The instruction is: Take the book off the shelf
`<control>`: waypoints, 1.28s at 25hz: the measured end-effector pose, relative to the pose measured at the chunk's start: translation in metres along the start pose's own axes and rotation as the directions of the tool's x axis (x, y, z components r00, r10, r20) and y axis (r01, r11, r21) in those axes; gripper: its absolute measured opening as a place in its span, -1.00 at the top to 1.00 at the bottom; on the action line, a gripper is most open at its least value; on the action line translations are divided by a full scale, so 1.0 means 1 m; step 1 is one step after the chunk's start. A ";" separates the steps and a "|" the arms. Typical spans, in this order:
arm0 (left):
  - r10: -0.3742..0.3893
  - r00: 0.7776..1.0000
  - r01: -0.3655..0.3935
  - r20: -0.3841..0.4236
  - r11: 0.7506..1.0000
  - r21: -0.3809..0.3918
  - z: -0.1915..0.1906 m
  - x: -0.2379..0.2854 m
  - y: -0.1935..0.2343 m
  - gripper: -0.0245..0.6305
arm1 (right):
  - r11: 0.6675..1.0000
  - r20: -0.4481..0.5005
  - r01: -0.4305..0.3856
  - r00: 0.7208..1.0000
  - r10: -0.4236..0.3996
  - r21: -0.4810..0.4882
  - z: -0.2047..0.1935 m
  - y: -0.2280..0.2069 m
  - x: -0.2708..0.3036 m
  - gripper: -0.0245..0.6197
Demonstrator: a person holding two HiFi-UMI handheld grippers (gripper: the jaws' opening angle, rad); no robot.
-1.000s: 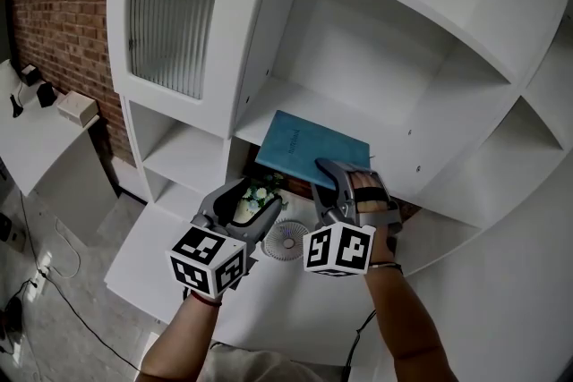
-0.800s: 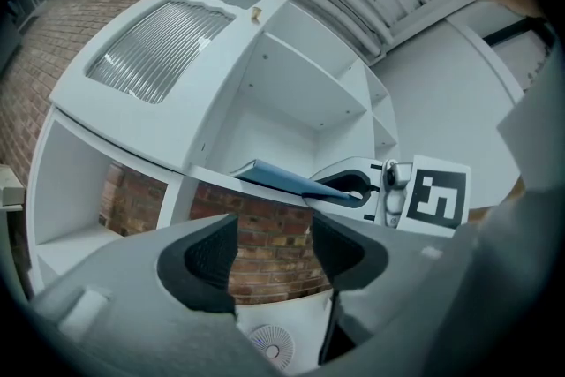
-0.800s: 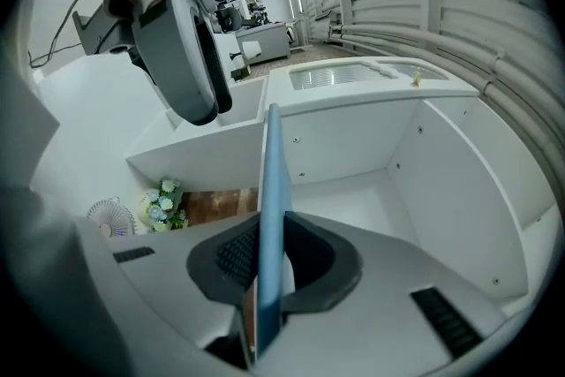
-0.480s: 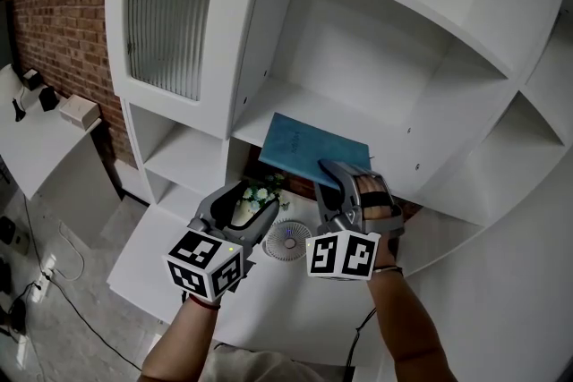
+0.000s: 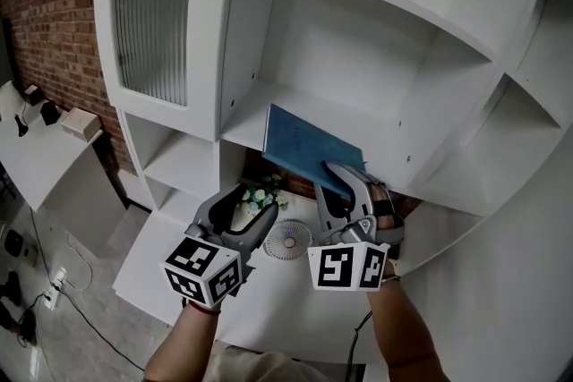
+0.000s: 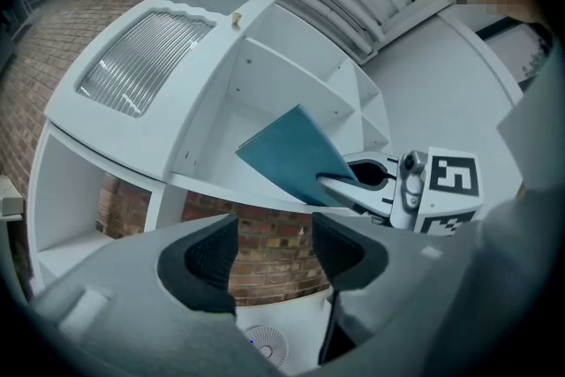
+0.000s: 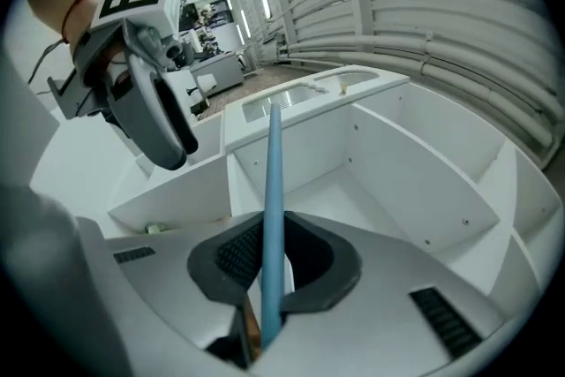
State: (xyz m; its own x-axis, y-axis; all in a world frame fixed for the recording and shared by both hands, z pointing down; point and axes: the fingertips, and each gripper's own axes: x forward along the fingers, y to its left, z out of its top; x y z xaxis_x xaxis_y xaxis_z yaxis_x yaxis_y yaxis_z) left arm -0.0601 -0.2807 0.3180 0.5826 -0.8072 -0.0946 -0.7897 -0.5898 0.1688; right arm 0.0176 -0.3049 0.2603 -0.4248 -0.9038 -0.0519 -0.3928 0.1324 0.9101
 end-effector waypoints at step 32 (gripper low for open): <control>-0.160 0.986 0.156 0.048 0.985 0.078 0.030 -0.002 -0.122 0.36 | 0.392 0.269 -0.181 0.946 -0.182 0.902 -0.053 -0.042 -0.135 0.76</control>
State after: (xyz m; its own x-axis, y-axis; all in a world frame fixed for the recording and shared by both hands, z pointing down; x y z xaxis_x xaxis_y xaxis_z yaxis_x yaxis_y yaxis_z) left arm 0.0294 -0.2076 0.2683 0.6916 -0.7025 -0.1677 -0.7016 -0.7086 0.0751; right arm 0.1345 -0.2104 0.2507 -0.5496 -0.7695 -0.3254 -0.8129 0.5824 -0.0043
